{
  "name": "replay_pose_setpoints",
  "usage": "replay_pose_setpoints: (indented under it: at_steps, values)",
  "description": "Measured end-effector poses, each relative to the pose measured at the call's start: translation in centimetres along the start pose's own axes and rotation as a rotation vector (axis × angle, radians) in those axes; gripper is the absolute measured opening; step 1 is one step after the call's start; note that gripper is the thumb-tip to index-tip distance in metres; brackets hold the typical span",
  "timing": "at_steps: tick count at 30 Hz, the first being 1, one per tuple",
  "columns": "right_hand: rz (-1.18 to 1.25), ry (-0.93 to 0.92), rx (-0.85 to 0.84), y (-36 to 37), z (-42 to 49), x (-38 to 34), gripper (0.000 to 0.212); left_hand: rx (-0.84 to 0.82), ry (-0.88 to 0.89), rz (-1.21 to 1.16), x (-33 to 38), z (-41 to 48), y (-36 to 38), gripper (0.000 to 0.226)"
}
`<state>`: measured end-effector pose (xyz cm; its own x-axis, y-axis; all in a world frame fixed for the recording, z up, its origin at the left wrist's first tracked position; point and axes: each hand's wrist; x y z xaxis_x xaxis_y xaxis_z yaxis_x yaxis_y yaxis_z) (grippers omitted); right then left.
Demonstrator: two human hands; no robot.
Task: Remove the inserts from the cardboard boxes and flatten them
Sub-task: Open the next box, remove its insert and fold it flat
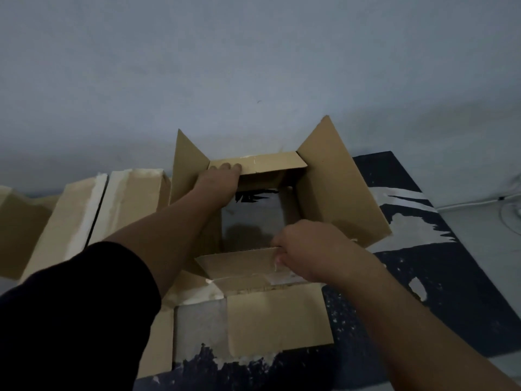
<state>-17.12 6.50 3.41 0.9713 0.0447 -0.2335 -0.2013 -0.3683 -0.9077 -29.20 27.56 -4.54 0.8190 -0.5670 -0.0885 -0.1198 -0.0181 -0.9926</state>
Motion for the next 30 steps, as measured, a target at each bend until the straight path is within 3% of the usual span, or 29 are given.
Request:
replay_pose_setpoints:
  at_steps: [7,19,25,30]
  values:
    - [-0.109,0.022,0.138,-1.5,-2.0,0.9,0.021,0.217,-0.072,-0.195,-1.1,0.5,-6.4,0.026]
    - [-0.255,0.143,0.459,-6.0,-7.4,7.0,0.01,0.357,-0.289,-0.326,0.9,-2.5,-12.8,0.026]
    - [-0.189,0.281,0.375,-7.2,-7.7,13.6,0.02,0.334,-0.452,-0.44,2.8,-4.6,-14.3,0.024]
    - [-0.055,0.289,0.394,-6.8,-8.1,17.0,0.036,0.323,-0.634,-0.832,3.8,-6.9,-13.7,0.018]
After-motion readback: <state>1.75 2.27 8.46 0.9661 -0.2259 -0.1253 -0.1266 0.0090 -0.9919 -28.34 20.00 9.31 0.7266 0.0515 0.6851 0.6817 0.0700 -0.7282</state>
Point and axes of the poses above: each hand's wrist, its own z-axis towards the middle knuckle, its own y-axis out of the palm, x = y × z, and after that the axes turned 3 degrees about x, right-handed
